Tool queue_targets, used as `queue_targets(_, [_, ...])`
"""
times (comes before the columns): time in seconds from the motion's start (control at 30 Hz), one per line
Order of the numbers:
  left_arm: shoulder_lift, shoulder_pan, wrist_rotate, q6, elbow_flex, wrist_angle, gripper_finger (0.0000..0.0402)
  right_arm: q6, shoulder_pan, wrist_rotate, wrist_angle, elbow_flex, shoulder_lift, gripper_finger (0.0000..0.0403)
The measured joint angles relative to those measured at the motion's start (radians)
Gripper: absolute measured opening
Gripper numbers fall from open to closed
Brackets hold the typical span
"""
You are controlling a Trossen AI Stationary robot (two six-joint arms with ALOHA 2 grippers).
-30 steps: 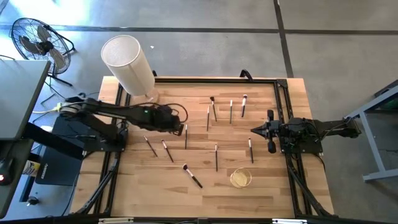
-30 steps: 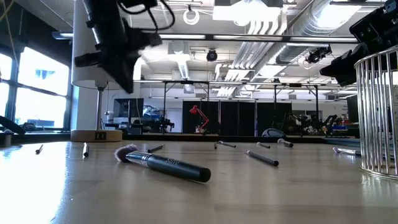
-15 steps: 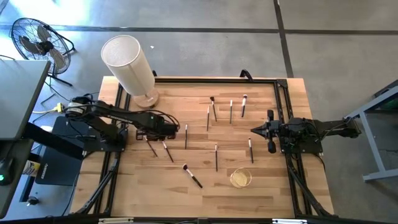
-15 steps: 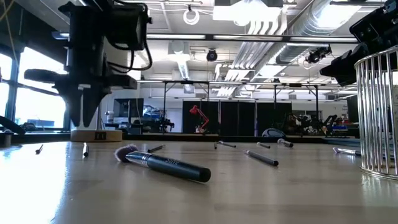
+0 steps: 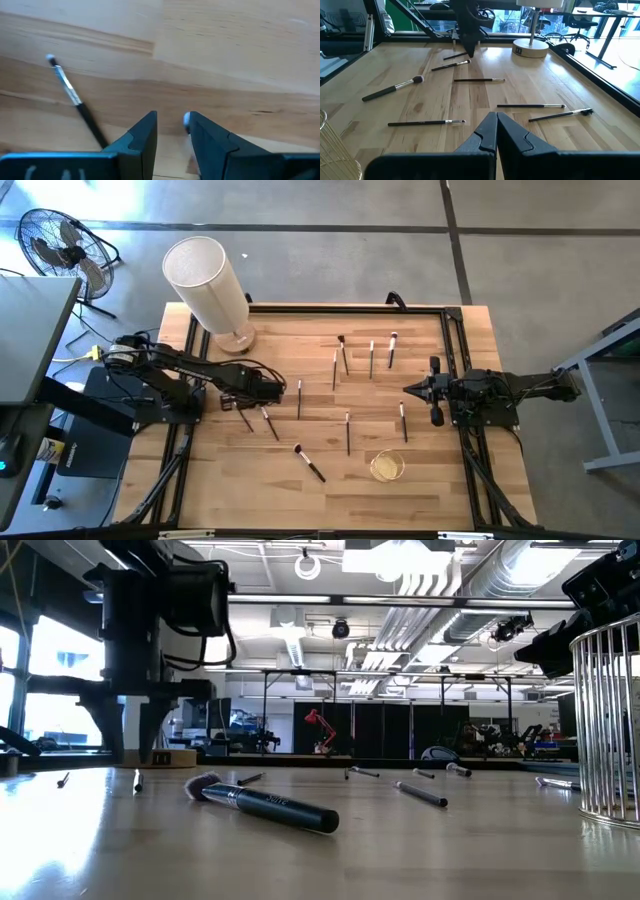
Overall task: Pick & Place Makeup Brushes
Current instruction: Put the eyeshadow brush into the makeup holder
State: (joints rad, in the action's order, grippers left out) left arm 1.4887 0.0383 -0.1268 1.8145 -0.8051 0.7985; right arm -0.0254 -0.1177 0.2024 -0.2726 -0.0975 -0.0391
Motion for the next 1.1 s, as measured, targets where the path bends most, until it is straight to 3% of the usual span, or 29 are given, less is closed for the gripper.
queue_targets(0.13, [0.000,0.000,-0.040,0.000,0.000,-0.020,0.0113,0.000,0.000,0.000,0.000,0.000,0.000,0.0000])
queue_targets(0.5, [0.071,0.000,0.014,0.020,-0.001,-0.065,0.0113,0.000,0.000,0.000,0.000,0.000,0.000,0.0000])
queue_targets(0.87, [0.098,0.001,-0.011,0.029,-0.003,-0.083,0.0112,0.000,0.000,0.000,0.000,0.000,0.000,0.0000])
queue_targets(0.97, [0.099,0.001,-0.013,0.032,-0.002,-0.083,0.0098,0.000,0.000,0.000,0.000,0.000,0.000,0.0000])
queue_targets(1.1, [0.099,0.001,-0.013,0.026,-0.002,-0.094,0.0046,0.000,0.000,0.000,0.000,0.000,0.000,0.0000])
